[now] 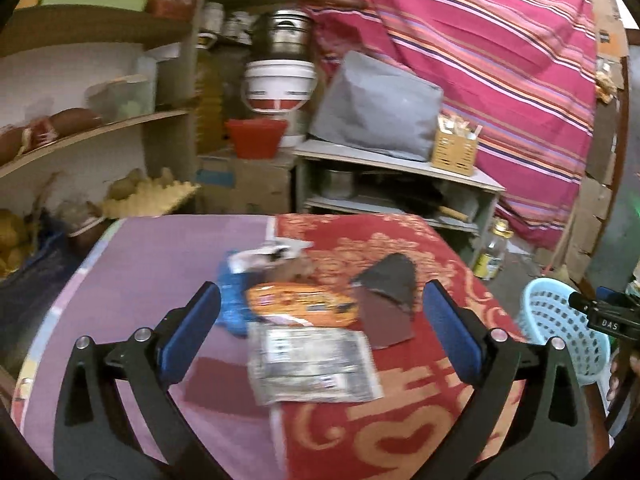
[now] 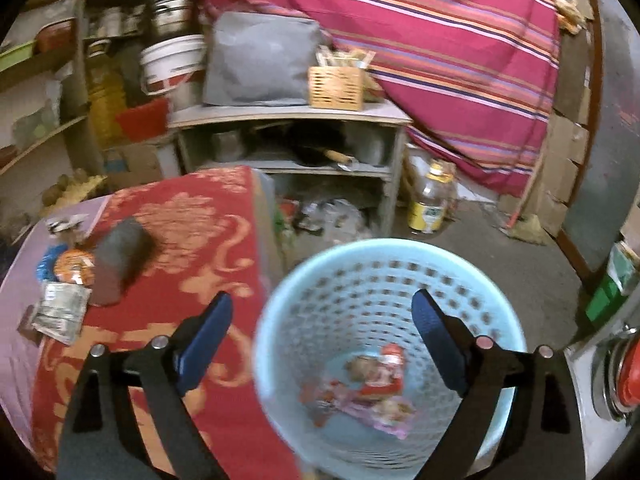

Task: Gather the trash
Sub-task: 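Move both tools back over the table toward the remaining trash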

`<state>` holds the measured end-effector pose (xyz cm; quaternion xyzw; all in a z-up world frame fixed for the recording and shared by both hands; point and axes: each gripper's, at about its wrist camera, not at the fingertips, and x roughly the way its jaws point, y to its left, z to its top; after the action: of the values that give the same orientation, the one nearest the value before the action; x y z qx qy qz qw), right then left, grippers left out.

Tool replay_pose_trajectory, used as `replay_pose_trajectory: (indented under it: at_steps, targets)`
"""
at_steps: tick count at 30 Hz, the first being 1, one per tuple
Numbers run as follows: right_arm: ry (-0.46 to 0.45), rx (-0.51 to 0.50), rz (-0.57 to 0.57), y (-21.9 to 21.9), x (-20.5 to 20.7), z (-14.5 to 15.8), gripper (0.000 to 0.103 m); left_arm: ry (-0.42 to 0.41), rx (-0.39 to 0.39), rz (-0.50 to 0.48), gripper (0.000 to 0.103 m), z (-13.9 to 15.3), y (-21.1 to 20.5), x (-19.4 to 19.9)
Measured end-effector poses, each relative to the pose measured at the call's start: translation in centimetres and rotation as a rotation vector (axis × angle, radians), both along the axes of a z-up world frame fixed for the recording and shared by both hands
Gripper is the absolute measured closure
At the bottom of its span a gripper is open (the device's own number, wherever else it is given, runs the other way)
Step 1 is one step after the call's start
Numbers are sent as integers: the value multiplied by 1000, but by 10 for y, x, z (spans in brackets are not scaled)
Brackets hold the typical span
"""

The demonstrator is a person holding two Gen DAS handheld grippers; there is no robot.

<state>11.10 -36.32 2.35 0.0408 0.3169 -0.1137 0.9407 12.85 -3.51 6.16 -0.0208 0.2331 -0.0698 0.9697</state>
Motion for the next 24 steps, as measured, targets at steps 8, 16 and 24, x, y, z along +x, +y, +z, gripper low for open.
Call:
replay_pose_trajectory:
  at_steps: [8, 16, 24]
  targets:
    - [-17, -3, 111, 71, 18, -2, 14, 33, 51, 92, 6, -14, 52, -5]
    - [-19, -9, 163, 107, 29, -7, 13, 88, 79, 128, 5, -38, 85, -8]
    - [-11, -65, 187, 129, 37, -12, 7, 165, 43, 110, 5, -69, 105, -2]
